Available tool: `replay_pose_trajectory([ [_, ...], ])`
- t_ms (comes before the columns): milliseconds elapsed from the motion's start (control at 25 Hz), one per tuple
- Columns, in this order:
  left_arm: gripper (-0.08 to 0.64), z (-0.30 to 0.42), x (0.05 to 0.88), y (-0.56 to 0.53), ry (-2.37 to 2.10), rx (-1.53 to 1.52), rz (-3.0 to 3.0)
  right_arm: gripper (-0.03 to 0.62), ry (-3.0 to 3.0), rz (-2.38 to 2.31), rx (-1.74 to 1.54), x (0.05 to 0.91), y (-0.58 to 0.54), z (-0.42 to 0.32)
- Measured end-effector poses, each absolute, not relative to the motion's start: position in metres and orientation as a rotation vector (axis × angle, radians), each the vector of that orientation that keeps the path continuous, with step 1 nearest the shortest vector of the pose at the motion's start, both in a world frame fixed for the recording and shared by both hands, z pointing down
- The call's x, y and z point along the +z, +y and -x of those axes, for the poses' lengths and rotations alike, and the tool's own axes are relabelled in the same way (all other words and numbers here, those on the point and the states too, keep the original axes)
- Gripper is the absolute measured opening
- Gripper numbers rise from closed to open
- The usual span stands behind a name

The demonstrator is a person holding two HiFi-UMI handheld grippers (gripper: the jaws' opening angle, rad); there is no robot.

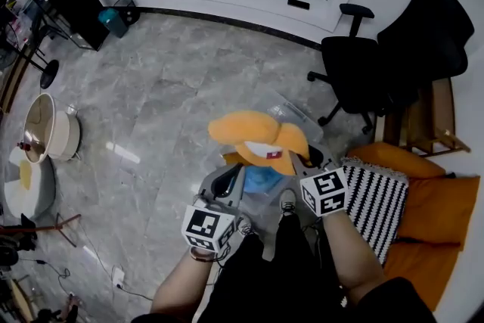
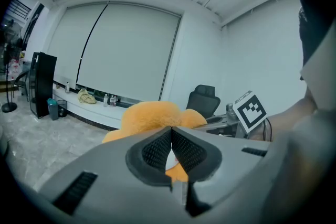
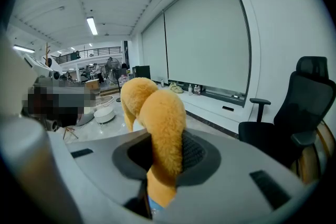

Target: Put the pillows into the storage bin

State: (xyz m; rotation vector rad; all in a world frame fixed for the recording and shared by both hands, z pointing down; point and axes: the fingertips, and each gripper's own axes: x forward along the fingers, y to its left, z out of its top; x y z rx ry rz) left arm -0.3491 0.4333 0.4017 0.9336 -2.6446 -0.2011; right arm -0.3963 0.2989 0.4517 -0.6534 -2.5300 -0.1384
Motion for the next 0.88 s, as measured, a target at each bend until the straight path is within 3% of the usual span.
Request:
replay_pose_trajectory([
  [880,0.006,0.434,0.585,0.330,-2.460,-0.233,-0.779,0.091,-2.317,0.724,-0.128,0.661,0.217,0.490],
])
